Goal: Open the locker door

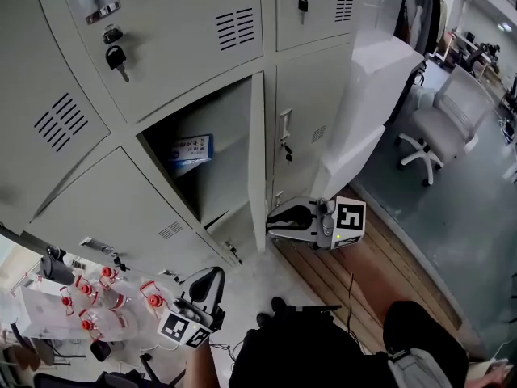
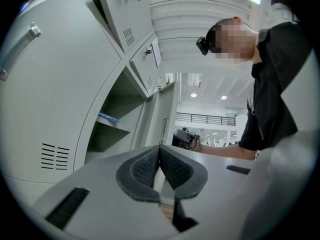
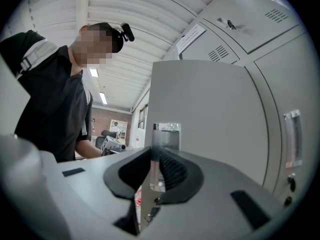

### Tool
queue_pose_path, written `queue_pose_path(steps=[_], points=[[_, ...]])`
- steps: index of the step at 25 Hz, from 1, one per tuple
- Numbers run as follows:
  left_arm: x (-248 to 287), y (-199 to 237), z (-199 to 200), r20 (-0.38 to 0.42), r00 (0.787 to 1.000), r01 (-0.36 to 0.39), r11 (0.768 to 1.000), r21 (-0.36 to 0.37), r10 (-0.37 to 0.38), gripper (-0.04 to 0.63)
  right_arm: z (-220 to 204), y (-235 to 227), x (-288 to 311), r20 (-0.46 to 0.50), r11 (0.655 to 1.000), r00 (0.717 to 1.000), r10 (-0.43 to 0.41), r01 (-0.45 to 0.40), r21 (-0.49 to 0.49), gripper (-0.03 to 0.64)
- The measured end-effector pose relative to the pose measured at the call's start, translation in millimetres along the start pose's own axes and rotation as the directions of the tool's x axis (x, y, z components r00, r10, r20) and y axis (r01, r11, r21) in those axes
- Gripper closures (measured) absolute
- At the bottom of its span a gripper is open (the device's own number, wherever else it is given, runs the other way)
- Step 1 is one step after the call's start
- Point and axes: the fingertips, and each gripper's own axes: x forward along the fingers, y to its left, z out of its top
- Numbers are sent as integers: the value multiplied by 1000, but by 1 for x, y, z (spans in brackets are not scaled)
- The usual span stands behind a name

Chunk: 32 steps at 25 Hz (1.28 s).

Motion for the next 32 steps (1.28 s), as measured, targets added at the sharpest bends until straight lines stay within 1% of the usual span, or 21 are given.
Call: queue_pose_path(steps=[3,9,13,16,19,26,32], points=[[-6,-5,-2,0,1000,-12,1000,-4,12,580,0,0,1,-10,1000,1000,18,-18,2,558],[-7,-14,-7,14,998,-68,998,1,68,580,0,1,-7,6,998,998,68,-68,9,555],[7,-25,-9,35,994,-105,994,2,105,580,1,3,-18,16,995,995,102,-102,14,555],[22,-36,-11,48,992,-116,993,4,116,580,2,3,-31,26,991,991,128,-129,22,554],[34,-47,-15,47,992,-121,993,11,120,580,3,3,-44,28,988,988,155,-156,23,554],[51,-60,-21,50,987,-157,987,21,155,580,4,0,-73,37,979,979,202,-203,21,554],[58,-70,-27,46,983,-180,983,27,178,580,5,-3,-85,41,969,969,246,-246,18,554]])
